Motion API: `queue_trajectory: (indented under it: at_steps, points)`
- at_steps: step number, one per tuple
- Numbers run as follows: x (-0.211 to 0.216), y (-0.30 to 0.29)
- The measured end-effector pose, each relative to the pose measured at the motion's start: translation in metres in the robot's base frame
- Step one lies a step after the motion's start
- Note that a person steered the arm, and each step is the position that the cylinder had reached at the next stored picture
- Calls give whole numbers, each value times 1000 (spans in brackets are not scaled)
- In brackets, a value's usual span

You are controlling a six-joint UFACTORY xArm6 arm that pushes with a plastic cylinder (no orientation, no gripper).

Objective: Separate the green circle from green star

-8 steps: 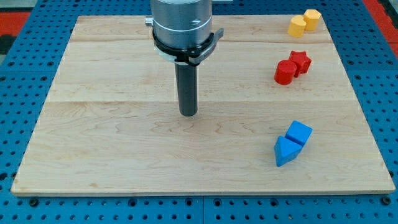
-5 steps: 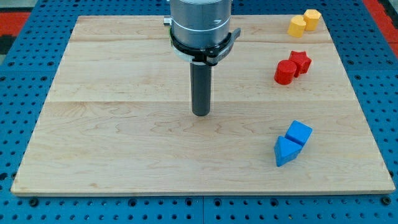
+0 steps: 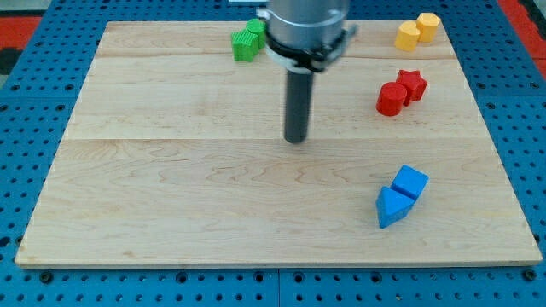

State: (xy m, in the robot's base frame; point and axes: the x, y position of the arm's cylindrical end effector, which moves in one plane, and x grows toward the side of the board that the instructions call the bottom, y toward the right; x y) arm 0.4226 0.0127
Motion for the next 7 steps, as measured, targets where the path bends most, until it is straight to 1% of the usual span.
queue_trajectory:
  at_steps: [2, 3, 4, 5, 6, 7]
  points:
    - [-149, 9]
    - [-212, 6]
    - [-229, -10]
    - [-227, -37]
    - [-207, -67]
    - [-172, -95]
